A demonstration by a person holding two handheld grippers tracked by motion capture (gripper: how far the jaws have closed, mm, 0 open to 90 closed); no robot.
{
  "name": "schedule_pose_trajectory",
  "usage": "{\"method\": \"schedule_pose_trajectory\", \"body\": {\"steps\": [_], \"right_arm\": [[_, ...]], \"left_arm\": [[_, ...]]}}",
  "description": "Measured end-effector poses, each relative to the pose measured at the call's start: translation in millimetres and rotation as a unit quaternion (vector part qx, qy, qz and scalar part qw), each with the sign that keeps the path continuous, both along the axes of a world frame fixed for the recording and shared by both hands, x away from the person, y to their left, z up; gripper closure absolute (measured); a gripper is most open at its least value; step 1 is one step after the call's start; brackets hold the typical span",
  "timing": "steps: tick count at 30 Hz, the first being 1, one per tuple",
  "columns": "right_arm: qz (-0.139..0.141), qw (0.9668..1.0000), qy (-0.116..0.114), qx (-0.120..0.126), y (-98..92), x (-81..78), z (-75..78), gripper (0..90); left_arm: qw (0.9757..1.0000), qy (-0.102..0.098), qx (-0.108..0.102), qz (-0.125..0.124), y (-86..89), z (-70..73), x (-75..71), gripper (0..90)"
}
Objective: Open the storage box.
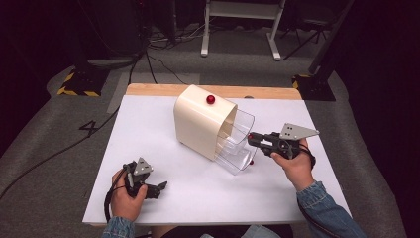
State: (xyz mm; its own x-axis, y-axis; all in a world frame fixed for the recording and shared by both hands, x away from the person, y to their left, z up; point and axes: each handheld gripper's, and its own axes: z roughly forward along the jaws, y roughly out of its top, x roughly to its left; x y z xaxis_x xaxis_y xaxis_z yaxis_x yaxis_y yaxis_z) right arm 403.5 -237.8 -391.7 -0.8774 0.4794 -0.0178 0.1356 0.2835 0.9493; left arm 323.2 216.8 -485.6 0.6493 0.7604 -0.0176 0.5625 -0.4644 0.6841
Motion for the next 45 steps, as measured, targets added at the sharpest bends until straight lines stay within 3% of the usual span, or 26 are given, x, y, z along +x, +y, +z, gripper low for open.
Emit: {"method": "schedule_pose_trajectory", "body": {"steps": [13,22,27,39,45], "right_arm": [[0.001,0.9999,0.017,0.0,-7.3,-1.7,-9.8,73.3],[0.0,0.9998,0.02,-0.004,-16.8,-4.3,-15.8,58.8],[-0.01,0.9997,0.023,0.001,-28.3,-8.8,-13.7,54.5],[-0.042,0.9983,0.038,-0.016,-70.8,-25.6,-5.1,44.8],[-0.055,0.9958,0.06,-0.043,-91.8,-34.3,-8.4,42.1]], "left_arm": [[1.0,-0.001,0.0,0.0,-0.1,-0.1,-0.2,10.5],[1.0,-0.001,-0.002,0.002,-0.5,-0.3,-0.7,10.6],[1.0,0.0,-0.002,0.002,-0.6,-0.4,-0.8,10.6],[1.0,-0.001,-0.002,0.002,-0.6,-0.4,-0.8,10.6],[1.0,-0.002,-0.002,0.003,-0.8,-0.4,-1.1,10.7]]}}
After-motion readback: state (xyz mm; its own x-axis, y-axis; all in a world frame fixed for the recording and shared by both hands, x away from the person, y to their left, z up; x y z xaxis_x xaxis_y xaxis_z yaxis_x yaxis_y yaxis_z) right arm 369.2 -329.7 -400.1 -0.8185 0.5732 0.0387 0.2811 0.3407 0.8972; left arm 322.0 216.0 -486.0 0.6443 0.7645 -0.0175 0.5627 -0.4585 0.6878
